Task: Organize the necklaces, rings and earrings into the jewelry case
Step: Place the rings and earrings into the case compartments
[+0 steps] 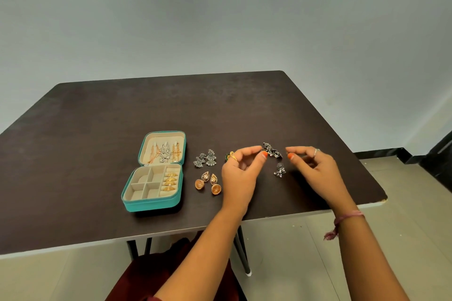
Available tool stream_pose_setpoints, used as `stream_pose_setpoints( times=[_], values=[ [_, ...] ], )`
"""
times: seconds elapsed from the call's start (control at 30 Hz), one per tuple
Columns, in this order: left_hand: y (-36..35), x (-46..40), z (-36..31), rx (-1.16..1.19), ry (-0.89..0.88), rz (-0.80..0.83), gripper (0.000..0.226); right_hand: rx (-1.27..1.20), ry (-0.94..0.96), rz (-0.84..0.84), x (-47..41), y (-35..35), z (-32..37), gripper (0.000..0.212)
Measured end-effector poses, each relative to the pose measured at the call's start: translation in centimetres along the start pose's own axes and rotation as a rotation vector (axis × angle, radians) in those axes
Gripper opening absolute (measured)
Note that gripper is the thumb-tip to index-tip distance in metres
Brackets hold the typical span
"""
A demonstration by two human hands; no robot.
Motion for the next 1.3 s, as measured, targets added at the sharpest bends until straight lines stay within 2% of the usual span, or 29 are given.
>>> stream_pose_setpoints(
  times=[0.17,0.43,0.7,0.93,1.3],
  values=[
    [0.3,-0.1,0.2,0.020,0.024,-0.048,0.019,0.277,-0.117,0.069,-2.8,-1.5,0.2,0.017],
    [0.3,-0.1,0.0,-0.037,0.013,-0.019,0.015,0.616,-0.129,0.113,-5.1,-3.2,1.8,0.009],
    [0.5,-0.2,-0.1,-0.063,0.004,-0.010,0.015,0.484,-0.044,0.062,-5.3,-2.0,3.0,0.010],
    [0.4,0.0,0.1,-0.009,0.041,-0.023,0.018,0.134,-0.079,0.103,-5.2,-0.1,4.4,0.015],
    [0.5,0.1,0.4,0.027,0.078,-0.015,0.024,-0.070,-0.161,0.106,-4.5,0.7,3.5,0.012]
  ],
)
Point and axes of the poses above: each hand's wrist, its own x-axis away from the middle knuckle, its own y-axis out of the back of the hand, z = x × y, the point moved 5 cm from there along -x, towards the middle knuckle, and after that the axes turned 11 degrees about -y, right-handed, at the moved point
